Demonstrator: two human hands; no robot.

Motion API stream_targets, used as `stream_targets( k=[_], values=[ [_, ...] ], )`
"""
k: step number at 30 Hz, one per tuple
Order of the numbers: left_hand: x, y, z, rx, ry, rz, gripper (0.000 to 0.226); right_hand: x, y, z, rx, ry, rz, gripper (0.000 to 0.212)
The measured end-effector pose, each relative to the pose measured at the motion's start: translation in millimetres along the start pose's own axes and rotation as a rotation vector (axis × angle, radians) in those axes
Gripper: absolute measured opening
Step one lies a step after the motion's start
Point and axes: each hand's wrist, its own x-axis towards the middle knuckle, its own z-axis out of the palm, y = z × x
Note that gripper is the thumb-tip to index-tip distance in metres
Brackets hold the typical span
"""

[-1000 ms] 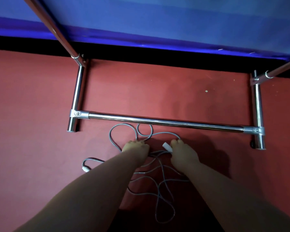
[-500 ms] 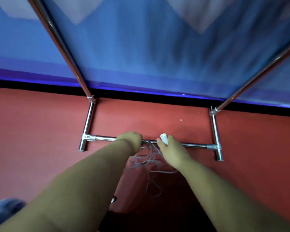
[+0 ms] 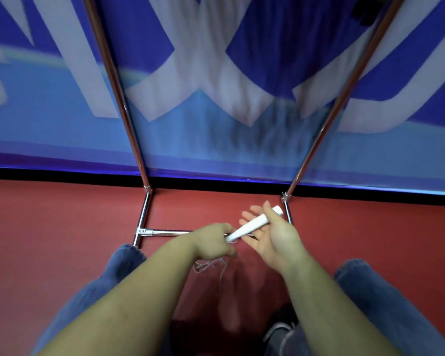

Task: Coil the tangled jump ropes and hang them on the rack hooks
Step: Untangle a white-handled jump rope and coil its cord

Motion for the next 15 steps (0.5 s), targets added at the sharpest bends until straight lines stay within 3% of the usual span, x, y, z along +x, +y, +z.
stream_targets(
  k=[2, 4, 6, 7, 9, 11, 12, 15],
  values=[
    [-13, 6, 4, -0.086, 0.156, -0.012, 0.013, -14, -6, 2, 0.166, -0.045, 0.043, 0.029],
    [-16, 1, 3, -0.306, 0.435, -0.136, 0.028, -24, -6, 10, 0.294, -0.086, 0.06, 0.029],
    [-21, -2, -1, -0.597, 0.733, -0.364, 0.049, -29, -4, 20, 0.398, -0.117, 0.066, 0.027],
    [-23, -4, -5, -0.784, 0.773, -0.462, 0.049, -30, -4, 24, 0.424, -0.128, 0.058, 0.025],
    [-28, -1, -12, -1.208, 0.613, -0.523, 0.04, -27, -3, 31, 0.446, -0.145, 0.041, 0.018],
    [-28, 5, -17, -1.513, 0.351, -0.445, 0.046, -23, 0, 38, 0.413, -0.15, 0.038, 0.014],
    [-25, 7, -19, -1.585, 0.3, -0.366, 0.051, -21, 3, 42, 0.38, -0.153, 0.048, 0.015],
    [-6, 11, -30, -1.616, 0.43, -0.247, 0.038, -11, 13, 50, 0.261, -0.17, 0.069, 0.024]
  ],
)
